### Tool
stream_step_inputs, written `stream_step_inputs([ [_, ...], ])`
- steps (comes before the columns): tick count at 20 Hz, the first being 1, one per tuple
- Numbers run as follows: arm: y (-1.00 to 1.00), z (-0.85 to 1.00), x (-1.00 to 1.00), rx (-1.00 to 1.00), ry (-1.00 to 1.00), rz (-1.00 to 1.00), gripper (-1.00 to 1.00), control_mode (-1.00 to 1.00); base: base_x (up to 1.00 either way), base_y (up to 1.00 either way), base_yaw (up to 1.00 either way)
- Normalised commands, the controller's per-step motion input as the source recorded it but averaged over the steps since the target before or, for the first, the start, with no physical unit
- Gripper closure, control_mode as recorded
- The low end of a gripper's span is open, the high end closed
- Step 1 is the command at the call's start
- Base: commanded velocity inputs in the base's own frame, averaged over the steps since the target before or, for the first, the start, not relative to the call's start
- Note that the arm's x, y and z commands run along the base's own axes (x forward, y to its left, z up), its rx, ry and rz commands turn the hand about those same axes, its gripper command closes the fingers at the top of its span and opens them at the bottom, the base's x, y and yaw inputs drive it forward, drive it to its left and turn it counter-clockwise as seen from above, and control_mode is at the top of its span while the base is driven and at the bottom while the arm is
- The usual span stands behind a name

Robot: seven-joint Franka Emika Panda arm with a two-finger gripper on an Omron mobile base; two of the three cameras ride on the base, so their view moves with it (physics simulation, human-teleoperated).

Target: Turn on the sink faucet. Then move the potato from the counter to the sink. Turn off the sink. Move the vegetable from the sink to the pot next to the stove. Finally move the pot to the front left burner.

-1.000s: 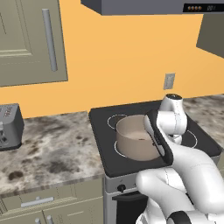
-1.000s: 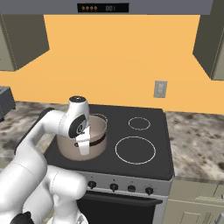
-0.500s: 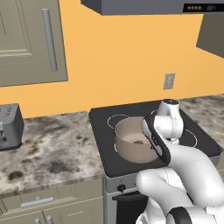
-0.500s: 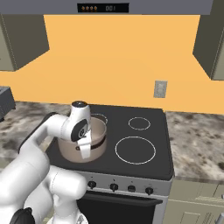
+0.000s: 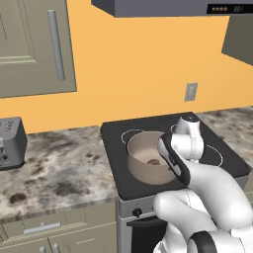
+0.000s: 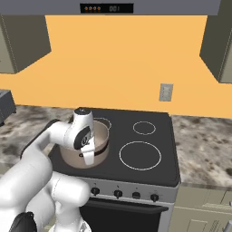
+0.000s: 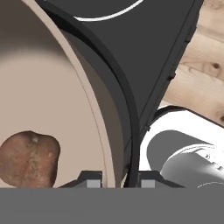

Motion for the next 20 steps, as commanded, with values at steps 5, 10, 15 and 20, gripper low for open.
stream_step_inputs([
  [5, 0.07, -0.13, 0.00, 0.00, 0.00, 0.00, 1.00, -1.00, 0.00, 0.00, 0.00],
  [10, 0.20, -0.08, 0.00, 0.00, 0.00, 0.00, -1.00, -1.00, 0.00, 0.00, 0.00],
  [15, 0.04, 0.02, -0.04, 0.00, -0.06, 0.00, -1.00, -1.00, 0.00, 0.00, 0.00],
  [20, 0.00, 0.16, -0.07, 0.00, -0.06, 0.00, -1.00, -1.00, 0.00, 0.00, 0.00],
])
